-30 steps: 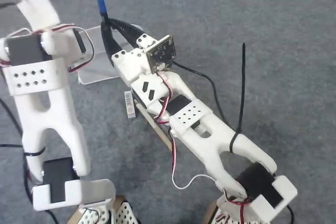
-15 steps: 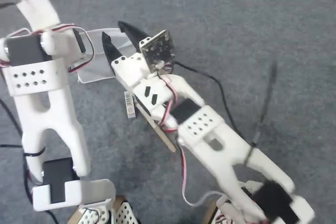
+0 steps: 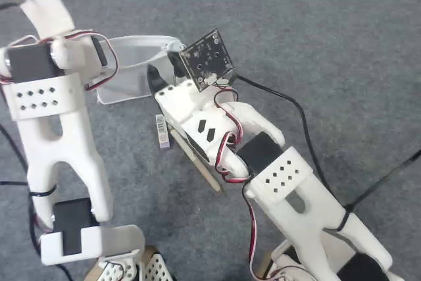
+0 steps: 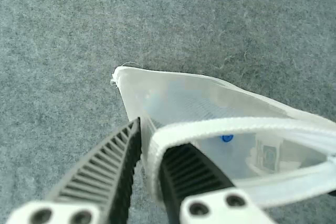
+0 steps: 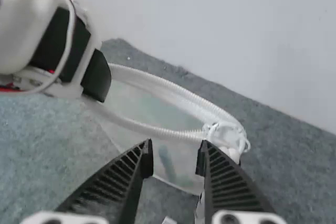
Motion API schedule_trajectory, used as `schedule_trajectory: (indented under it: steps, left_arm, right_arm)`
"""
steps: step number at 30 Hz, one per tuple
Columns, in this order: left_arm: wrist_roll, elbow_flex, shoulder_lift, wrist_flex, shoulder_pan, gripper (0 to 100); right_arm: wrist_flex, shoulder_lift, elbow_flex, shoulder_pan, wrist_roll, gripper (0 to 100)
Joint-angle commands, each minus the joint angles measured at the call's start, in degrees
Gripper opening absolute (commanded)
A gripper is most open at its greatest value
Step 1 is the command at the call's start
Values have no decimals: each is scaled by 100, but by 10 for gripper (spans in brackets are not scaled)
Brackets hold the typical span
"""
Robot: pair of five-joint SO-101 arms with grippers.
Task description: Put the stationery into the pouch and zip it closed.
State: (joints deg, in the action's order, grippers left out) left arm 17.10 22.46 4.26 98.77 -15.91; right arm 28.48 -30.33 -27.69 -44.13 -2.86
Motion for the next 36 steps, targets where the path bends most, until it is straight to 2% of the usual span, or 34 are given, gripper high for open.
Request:
schedule_trajectory:
  steps: [1, 13, 24, 30, 36]
  left_arm:
    - [105, 119, 44, 88, -141, 10]
    - [105, 145, 79, -105, -888, 10]
    - [105, 251, 88, -167, -1644, 10]
    - [105, 356, 88, -141, -1899, 10]
    - [105, 347, 88, -141, -1890, 10]
  right_arm:
    - [462, -303, 334, -22, -26, 130]
    - [2079, -242, 237, -57, -53, 132]
    - [1209, -57, -791, -400, 0, 130]
    - [743, 1138, -695, -391, 0, 130]
    - [936, 2352, -18, -356, -9, 130]
